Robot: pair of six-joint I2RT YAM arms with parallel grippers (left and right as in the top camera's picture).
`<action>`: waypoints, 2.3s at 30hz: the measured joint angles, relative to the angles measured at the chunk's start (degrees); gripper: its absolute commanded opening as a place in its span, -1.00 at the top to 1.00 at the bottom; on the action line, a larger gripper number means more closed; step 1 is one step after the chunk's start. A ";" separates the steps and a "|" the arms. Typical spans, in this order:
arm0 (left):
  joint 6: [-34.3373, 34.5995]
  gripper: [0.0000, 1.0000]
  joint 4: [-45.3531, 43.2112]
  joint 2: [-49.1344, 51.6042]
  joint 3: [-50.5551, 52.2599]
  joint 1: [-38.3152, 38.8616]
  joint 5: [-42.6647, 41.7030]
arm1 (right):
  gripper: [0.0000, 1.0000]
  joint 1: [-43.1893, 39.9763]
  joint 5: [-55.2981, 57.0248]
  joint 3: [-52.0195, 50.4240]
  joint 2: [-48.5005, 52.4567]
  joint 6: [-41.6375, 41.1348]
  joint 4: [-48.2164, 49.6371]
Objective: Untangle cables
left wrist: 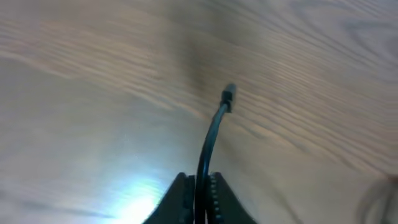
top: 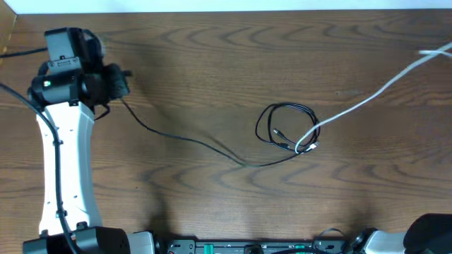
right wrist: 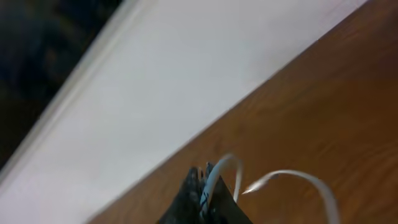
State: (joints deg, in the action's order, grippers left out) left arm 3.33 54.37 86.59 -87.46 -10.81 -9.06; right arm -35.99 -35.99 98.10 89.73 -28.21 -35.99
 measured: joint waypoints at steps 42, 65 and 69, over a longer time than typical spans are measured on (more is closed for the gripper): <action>-6.14 -0.02 2.25 0.00 0.00 9.86 -11.63 | -0.49 42.40 10.38 -14.47 14.82 21.22 -28.85; -6.14 -0.01 2.23 0.00 0.00 9.86 -11.65 | 0.47 52.96 16.55 -33.03 17.70 0.70 1.27; -6.14 -0.02 2.27 0.00 0.00 9.86 -11.65 | 0.98 53.09 16.50 -33.05 18.34 -0.02 2.86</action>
State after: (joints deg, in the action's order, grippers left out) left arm -2.81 56.64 86.59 -87.46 -0.95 -20.71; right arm 17.10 -19.49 65.06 108.07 -28.23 -33.12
